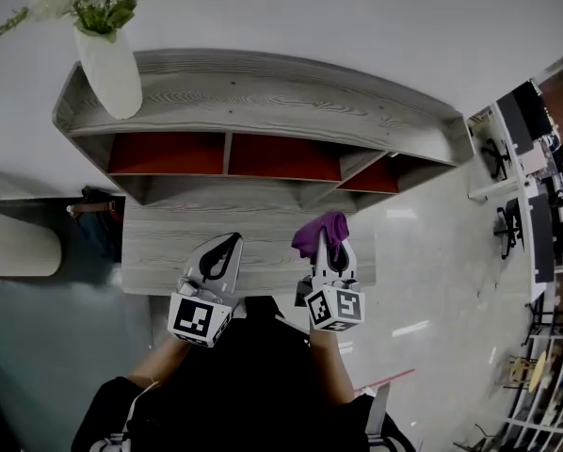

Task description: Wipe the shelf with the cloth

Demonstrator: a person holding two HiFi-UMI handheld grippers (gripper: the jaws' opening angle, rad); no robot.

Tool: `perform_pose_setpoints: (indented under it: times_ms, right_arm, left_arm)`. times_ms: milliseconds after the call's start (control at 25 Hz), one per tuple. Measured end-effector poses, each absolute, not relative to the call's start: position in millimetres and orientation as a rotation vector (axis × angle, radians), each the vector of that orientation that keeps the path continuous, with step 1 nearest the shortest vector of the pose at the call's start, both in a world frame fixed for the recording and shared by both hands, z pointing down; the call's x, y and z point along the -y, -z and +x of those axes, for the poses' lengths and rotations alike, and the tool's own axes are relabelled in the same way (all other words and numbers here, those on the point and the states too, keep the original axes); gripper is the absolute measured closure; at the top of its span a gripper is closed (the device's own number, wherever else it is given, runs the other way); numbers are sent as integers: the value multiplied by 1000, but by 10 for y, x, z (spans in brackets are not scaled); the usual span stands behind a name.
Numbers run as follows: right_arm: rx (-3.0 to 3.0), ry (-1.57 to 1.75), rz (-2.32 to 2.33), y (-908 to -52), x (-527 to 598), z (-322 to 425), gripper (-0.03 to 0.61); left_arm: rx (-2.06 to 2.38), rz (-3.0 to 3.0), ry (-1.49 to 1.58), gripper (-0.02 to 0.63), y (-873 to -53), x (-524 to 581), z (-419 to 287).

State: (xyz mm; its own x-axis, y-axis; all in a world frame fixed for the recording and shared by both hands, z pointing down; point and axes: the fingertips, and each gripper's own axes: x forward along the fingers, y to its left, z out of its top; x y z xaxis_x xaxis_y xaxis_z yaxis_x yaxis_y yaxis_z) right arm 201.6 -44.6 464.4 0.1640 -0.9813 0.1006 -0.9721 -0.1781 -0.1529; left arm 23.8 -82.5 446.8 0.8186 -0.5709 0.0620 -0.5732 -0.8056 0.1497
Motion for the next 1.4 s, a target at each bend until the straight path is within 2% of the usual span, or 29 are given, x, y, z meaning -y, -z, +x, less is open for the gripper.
perform_pose_setpoints:
  times_ms: [680,1400]
  right_arm:
    - [-2014,316,-2461,-4917,1272,2853,531]
    - [-2011,587,-2602,-5405,1739,3094,531]
  left_arm:
    - [933,2834,-63,615,-4521,1284,950]
    - [930,2823,-113,615,-4593,1474,1082]
